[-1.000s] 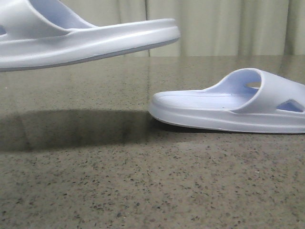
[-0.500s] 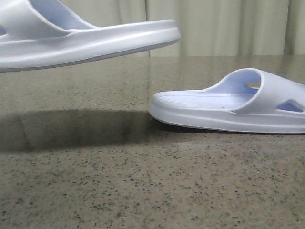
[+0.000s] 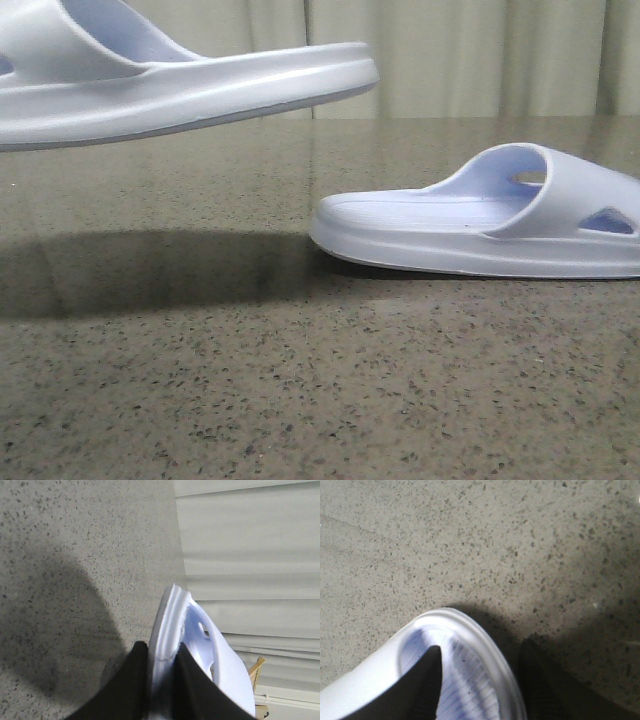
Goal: Insert blue slippers together front up
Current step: 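Grasp the other slipper by its sole edge with the right gripper, then lift the right slipper and bring it over the left-held slipper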
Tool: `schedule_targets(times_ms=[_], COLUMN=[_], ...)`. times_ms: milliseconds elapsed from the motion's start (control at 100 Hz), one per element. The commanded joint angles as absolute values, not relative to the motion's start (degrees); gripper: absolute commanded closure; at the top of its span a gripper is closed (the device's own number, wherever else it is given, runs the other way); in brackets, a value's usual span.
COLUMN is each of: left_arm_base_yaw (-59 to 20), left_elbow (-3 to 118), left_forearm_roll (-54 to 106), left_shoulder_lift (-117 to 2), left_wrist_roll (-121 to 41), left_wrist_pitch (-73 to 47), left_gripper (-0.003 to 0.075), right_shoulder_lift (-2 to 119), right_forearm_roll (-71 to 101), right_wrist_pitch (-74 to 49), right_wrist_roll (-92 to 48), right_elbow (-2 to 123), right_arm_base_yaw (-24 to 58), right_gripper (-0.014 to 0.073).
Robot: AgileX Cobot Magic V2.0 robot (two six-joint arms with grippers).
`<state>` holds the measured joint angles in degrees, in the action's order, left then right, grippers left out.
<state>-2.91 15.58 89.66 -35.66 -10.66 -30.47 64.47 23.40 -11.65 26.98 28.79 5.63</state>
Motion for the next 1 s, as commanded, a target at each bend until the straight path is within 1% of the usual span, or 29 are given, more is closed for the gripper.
schedule_targets(times_ms=[0,130,320,600,820,990], left_arm_base_yaw=[-2.86,-2.86,-2.86,-2.86,-2.86,-2.86], left_elbow=[17.09,17.09,17.09,17.09,17.09,17.09], left_forearm_roll=[92.13,92.13,92.13,92.13,92.13,92.13], left_shoulder_lift=[-35.70,-35.70,-35.70,-35.70,-35.70,-35.92], left_wrist_roll=[-10.71,-10.71,-10.71,-10.71,-10.71,-10.71], left_wrist_pitch=[-31.70,-31.70,-31.70,-31.49,-31.18,-31.07], left_gripper=[0.0704,0.0704,0.0704,0.0704,0.0704,0.0704], right_shoulder_lift=[64.93,64.93,64.93,63.14,56.27,51.07], right_forearm_roll=[23.40,23.40,22.55,23.52,23.68,23.68], right_wrist_pitch=[-13.41,-12.76,-11.02,-1.72,6.71,8.62], right_wrist_roll=[26.77,26.77,26.65,26.65,26.65,26.65], right_elbow=[29.34,29.34,29.34,29.34,30.54,32.58], right_arm_base_yaw=[5.54,5.54,5.54,5.54,5.54,5.54], right_gripper=[0.0363,0.0489,0.0703,0.0701,0.0701,0.0701])
